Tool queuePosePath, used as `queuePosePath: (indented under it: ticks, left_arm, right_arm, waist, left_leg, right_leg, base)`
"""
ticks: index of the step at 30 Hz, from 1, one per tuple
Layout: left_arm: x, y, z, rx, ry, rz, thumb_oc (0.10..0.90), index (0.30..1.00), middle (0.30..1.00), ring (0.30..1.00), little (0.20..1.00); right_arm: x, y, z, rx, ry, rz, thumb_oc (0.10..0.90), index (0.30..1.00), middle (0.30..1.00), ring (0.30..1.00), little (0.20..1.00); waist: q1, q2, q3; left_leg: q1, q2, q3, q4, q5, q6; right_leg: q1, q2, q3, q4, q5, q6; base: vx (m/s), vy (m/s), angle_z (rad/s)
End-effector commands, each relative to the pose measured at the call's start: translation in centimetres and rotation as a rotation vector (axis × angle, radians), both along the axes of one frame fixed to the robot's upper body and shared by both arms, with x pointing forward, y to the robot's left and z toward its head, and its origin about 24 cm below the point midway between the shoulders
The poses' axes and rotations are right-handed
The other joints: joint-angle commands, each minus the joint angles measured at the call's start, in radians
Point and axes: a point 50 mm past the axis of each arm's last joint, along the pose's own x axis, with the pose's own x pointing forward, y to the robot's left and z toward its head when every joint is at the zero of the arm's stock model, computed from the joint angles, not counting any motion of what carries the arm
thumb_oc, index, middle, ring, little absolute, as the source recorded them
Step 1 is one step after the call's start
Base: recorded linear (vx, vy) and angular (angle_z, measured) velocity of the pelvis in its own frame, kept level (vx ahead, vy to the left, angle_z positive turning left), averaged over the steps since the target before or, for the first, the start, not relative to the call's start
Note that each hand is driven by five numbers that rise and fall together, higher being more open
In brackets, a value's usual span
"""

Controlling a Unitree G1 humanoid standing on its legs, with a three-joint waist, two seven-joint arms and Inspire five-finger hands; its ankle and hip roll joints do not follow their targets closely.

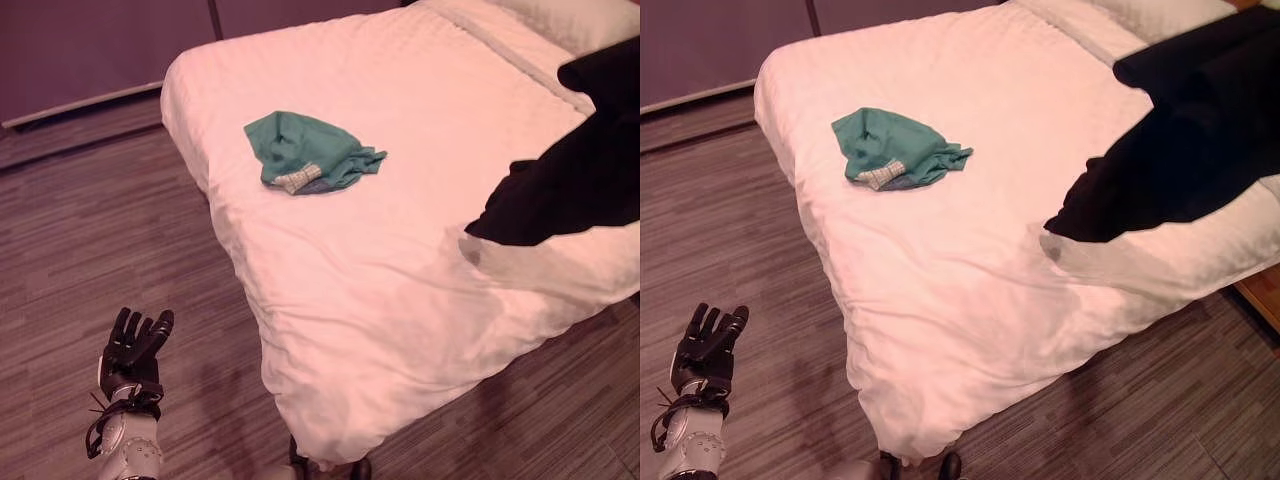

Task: Pick up bed clothes into laundry basket.

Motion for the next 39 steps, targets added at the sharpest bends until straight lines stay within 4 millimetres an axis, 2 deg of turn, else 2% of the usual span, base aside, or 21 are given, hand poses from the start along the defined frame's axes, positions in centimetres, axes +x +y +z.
queuePosePath:
  ticks: [1, 3, 4, 5, 7, 8, 11, 13, 16, 22, 25, 27, 31, 33, 34, 37, 38, 39]
  left_arm:
    - [0.8, 2.4, 4.9, 0.23, -0.141, 0.011, 0.8, 0.9, 0.9, 0.9, 0.9]
    - [0.9, 2.5, 5.0, 0.226, -0.149, 0.02, 0.8, 0.9, 0.9, 0.9, 0.9]
    - [0.9, 2.5, 5.0, 0.205, -0.169, 0.044, 0.8, 0.9, 0.9, 0.9, 0.9]
    - [0.9, 2.5, 5.0, 0.206, -0.169, 0.043, 0.8, 0.9, 0.9, 0.9, 0.9]
    - [0.8, 2.3, 4.5, 0.186, -0.157, 0.059, 0.8, 0.9, 0.9, 0.9, 0.9]
    - [0.8, 2.4, 4.6, 0.188, -0.156, 0.06, 0.8, 0.9, 0.9, 0.9, 0.9]
    - [1.5, 1.7, 5.1, 0.211, -0.166, 0.027, 0.8, 0.9, 0.9, 0.9, 0.9]
    - [2.2, 1.3, 5.8, 0.235, -0.19, -0.002, 0.8, 0.9, 0.9, 0.9, 0.9]
    - [2.4, 1.0, 5.7, 0.242, -0.177, -0.025, 0.8, 0.9, 0.9, 0.9, 0.9]
    - [1.6, 1.2, 4.9, 0.239, -0.142, -0.02, 0.8, 0.9, 0.9, 0.9, 0.9]
    - [1.1, 1.6, 4.5, 0.242, -0.115, -0.014, 0.8, 0.9, 0.9, 0.9, 0.9]
    - [1.1, 1.5, 4.6, 0.247, -0.116, -0.018, 0.8, 0.9, 0.9, 0.9, 0.9]
    - [1.6, 1.2, 4.9, 0.244, -0.139, -0.041, 0.8, 0.9, 0.9, 0.9, 0.9]
    - [2.3, 0.9, 5.6, 0.263, -0.156, -0.068, 0.8, 0.9, 0.9, 0.9, 0.9]
    - [3.6, 0.7, 7.1, 0.284, -0.21, -0.097, 0.8, 0.9, 0.9, 0.9, 0.9]
    - [3.8, 0.9, 7.9, 0.283, -0.236, -0.088, 0.8, 0.9, 0.9, 0.9, 0.9]
    - [3.0, 1.6, 7.6, 0.266, -0.233, -0.039, 0.8, 0.9, 0.9, 0.9, 0.9]
    - [1.4, 2.6, 7.0, 0.254, -0.207, 0.029, 0.8, 0.9, 0.9, 0.9, 0.9]
  right_arm:
    - [-1.7, 0.1, 2.7, -0.037, -0.199, -0.034, 0.4, 0.3, 0.3, 0.3, 0.3]
    - [-2.0, -0.1, 1.9, -0.03, -0.188, -0.052, 0.4, 0.3, 0.3, 0.3, 0.3]
    - [-2.1, -0.4, 0.8, -0.007, -0.185, -0.067, 0.4, 0.3, 0.3, 0.3, 0.3]
    - [-2.2, -0.4, 0.8, -0.006, -0.185, -0.069, 0.4, 0.3, 0.3, 0.3, 0.3]
    - [-2.1, -0.4, -0.8, 0.037, -0.193, -0.059, 0.4, 0.3, 0.3, 0.3, 0.3]
    - [-2.1, -0.4, -0.9, 0.038, -0.193, -0.059, 0.4, 0.3, 0.3, 0.3, 0.3]
    - [-1.2, 1.1, -2.5, 0.049, -0.189, -0.005, 0.4, 0.3, 0.3, 0.3, 0.3]
    - [-0.4, 2.2, -2.7, 0.031, -0.181, 0.028, 0.4, 0.3, 0.3, 0.3, 0.3]
    - [0.5, 3.2, -3.8, 0.058, -0.173, 0.071, 0.4, 0.3, 0.3, 0.3, 0.3]
    - [1.3, 3.6, -4.2, 0.09, -0.173, 0.102, 0.4, 0.3, 0.3, 0.3, 0.3]
    - [2.1, 4.0, -5.3, 0.128, -0.147, 0.125, 0.4, 0.3, 0.3, 0.3, 0.3]
    - [2.3, 4.1, -5.6, 0.135, -0.14, 0.129, 0.4, 0.3, 0.3, 0.3, 0.3]
    - [3.0, 5.0, -6.8, 0.148, -0.105, 0.151, 0.4, 0.3, 0.3, 0.3, 0.3]
    - [3.5, 6.1, -6.9, 0.128, -0.091, 0.177, 0.4, 0.3, 0.3, 0.3, 0.3]
    - [4.0, 7.3, -7.2, 0.102, -0.059, 0.217, 0.4, 0.3, 0.3, 0.3, 0.3]
    - [4.5, 7.8, -7.5, 0.124, -0.046, 0.248, 0.4, 0.3, 0.3, 0.3, 0.3]
    - [4.9, 8.1, -7.1, 0.128, -0.066, 0.267, 0.4, 0.3, 0.3, 0.3, 0.3]
    - [5.7, 9.2, -6.3, 0.116, -0.084, 0.306, 0.4, 0.3, 0.3, 0.3, 0.3]
  waist:
    - [0.012, -0.054, -0.167]
    - [0.009, -0.055, -0.167]
    - [0.002, -0.056, -0.169]
    - [0.004, -0.057, -0.168]
    - [0.001, -0.056, -0.165]
    - [0.002, -0.058, -0.164]
    - [0.006, -0.057, -0.148]
    - [0.013, -0.06, -0.133]
    - [0.026, -0.069, -0.121]
    - [0.054, -0.076, -0.111]
    - [0.071, -0.082, -0.107]
    - [0.075, -0.082, -0.108]
    - [0.081, -0.083, -0.091]
    - [0.081, -0.069, -0.068]
    - [0.075, -0.036, -0.045]
    - [0.088, -0.036, -0.062]
    - [0.115, -0.065, -0.082]
    - [0.18, -0.086, -0.099]
  left_leg:
    - [0.082, 0.066, 0.061, 0.0, -0.062, -0.071]
    - [0.087, 0.065, 0.064, 0.0, -0.065, -0.069]
    - [0.094, 0.062, 0.069, 0.0, -0.071, -0.065]
    - [0.095, 0.062, 0.07, 0.0, -0.071, -0.064]
    - [0.105, 0.059, 0.077, 0.0, -0.078, -0.06]
    - [0.106, 0.059, 0.078, 0.0, -0.078, -0.059]
    - [0.109, 0.055, 0.078, 0.0, -0.077, -0.052]
    - [0.107, 0.052, 0.075, 0.0, -0.075, -0.049]
    - [0.119, 0.045, 0.071, 0.0, -0.079, -0.043]
    - [0.119, 0.04, 0.064, 0.0, -0.071, -0.041]
    - [0.115, 0.038, 0.065, 0.0, -0.071, -0.037]
    - [0.117, 0.037, 0.063, 0.0, -0.08, -0.037]
    - [0.11, 0.03, 0.078, 0.0, -0.082, -0.031]
    - [0.095, 0.029, 0.092, 0.0, -0.072, -0.025]
    - [0.064, 0.051, 0.106, 0.0, -0.037, -0.009]
    - [0.047, 0.043, 0.136, 0.0, -0.025, 0.01]
    - [0.021, 0.024, 0.175, 0.0, -0.01, 0.005]
    - [-0.006, 0.034, 0.245, 0.0, 0.015, -0.018]
  right_leg:
    - [-0.048, -0.118, 0.019, 0.008, 0.189, 0.121]
    - [-0.048, -0.118, 0.024, 0.01, 0.19, 0.122]
    - [-0.047, -0.12, 0.031, 0.015, 0.191, 0.123]
    - [-0.047, -0.12, 0.032, 0.015, 0.191, 0.124]
    - [-0.047, -0.125, 0.041, 0.02, 0.193, 0.125]
    - [-0.047, -0.125, 0.042, 0.021, 0.193, 0.126]
    - [-0.056, -0.13, 0.049, 0.038, 0.191, 0.127]
    - [-0.063, -0.133, 0.051, 0.045, 0.19, 0.127]
    - [-0.05, -0.139, 0.043, 0.045, 0.182, 0.126]
    - [-0.038, -0.143, 0.027, 0.03, 0.194, 0.129]
    - [-0.037, -0.144, 0.023, 0.018, 0.204, 0.132]
    - [-0.034, -0.144, 0.027, 0.015, 0.201, 0.136]
    - [-0.051, -0.156, 0.034, 0.018, 0.237, 0.151]
    - [-0.083, -0.167, 0.035, 0.059, 0.26, 0.161]
    - [-0.107, -0.125, 0.028, 0.259, 0.147, 0.128]
    - [-0.072, -0.05, -0.022, 0.45, 0.043, 0.105]
    - [-0.026, -0.02, -0.044, 0.401, 0.012, 0.1]
    - [0.042, -0.025, -0.133, 0.244, -0.042, 0.066]
  base:
    - [0.02, 0.047, -0.14]
    - [0.02, 0.025, -0.15]
    - [0.02, 0.021, -0.18]
    - [0.02, 0.029, -0.22]
    - [0.01, 0.028, -0.19]
    - [-0.01, 0.033, -0.11]
    - [-0.04, 0.016, -0.08]
    - [-0.06, 0.003, -0.04]
    - [-0.01, 0.0, 0.03]
    - [0.0, 0.009, 0.06]
    - [0.03, 0.013, 0.04]
    - [-0.01, 0.019, 0.02]
    - [-0.04, 0.045, -0.01]
    - [-0.22, 0.13, -0.2]
    - [-0.35, 0.194, -0.29]
    - [-0.21, 0.13, -0.16]
    - [-0.2, -0.048, -0.65]
    - [-0.17, -0.084, -1.24]
